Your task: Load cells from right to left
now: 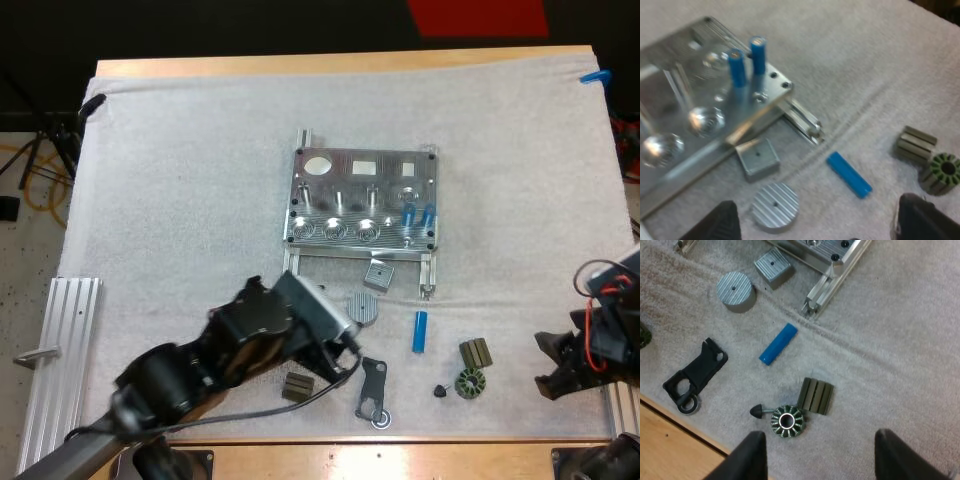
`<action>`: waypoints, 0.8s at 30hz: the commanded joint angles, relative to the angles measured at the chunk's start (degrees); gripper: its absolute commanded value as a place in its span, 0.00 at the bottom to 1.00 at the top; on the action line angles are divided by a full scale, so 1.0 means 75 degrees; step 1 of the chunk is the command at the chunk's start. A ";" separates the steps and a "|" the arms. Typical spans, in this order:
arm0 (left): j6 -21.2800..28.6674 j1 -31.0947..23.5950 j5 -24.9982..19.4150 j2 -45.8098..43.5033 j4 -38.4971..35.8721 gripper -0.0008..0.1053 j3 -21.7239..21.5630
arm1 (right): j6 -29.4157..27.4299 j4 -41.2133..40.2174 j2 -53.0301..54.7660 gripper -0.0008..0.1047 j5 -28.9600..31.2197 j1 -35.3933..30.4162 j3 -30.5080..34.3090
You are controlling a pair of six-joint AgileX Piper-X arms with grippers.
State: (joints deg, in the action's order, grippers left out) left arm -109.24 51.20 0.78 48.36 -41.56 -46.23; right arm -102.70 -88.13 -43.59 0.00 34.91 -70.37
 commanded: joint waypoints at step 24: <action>-0.1889 0.1035 -0.0265 0.3360 0.0340 0.61 -0.0993 | 0.0132 -0.0362 0.1473 0.47 0.0150 -0.0005 0.0006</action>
State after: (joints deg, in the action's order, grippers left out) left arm -122.36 58.66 -1.13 73.42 -40.24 -53.30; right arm -101.80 -88.47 -33.05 1.10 34.91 -70.33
